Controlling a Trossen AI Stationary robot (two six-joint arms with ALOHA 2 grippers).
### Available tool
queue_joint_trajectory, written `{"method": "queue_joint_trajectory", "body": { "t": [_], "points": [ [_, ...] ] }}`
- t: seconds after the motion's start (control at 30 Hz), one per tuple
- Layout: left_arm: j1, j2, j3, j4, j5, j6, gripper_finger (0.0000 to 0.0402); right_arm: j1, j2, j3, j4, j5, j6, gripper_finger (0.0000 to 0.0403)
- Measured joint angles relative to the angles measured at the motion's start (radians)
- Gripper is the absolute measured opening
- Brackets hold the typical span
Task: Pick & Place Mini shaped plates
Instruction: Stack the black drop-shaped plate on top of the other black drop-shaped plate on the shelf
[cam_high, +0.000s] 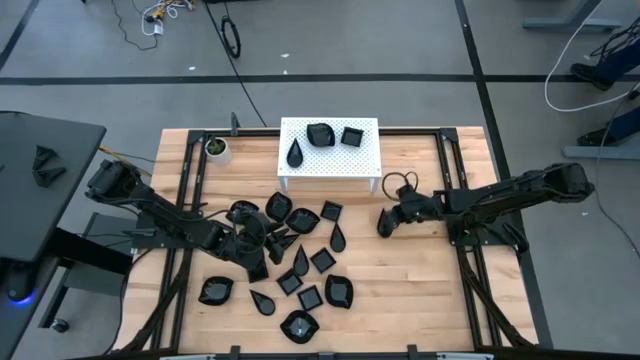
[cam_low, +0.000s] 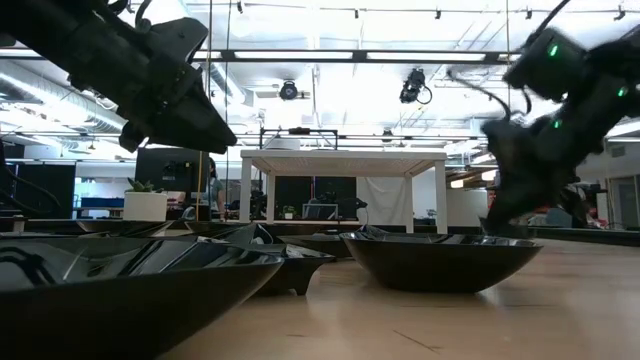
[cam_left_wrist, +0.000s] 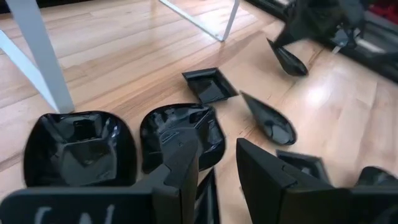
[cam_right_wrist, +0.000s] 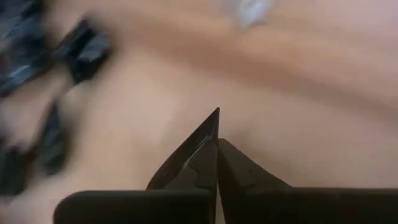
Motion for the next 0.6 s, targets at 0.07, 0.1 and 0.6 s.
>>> {"method": "queue_joint_trajectory", "body": {
  "t": [0.07,0.1,0.6],
  "points": [
    [0.0,0.0,0.0,0.034,-0.004,0.003,0.0115,0.076,0.0,0.037,0.014,0.012,0.002,0.0003],
    [-0.001,0.0,0.0,0.056,-0.016,0.017,0.0115,0.118,0.0,0.06,0.016,0.037,0.002,0.0003],
    [-0.034,0.149,0.058,0.765,-0.033,0.799,0.0115,0.441,0.341,0.507,0.316,0.806,-0.651,0.0001]
  ]
}}
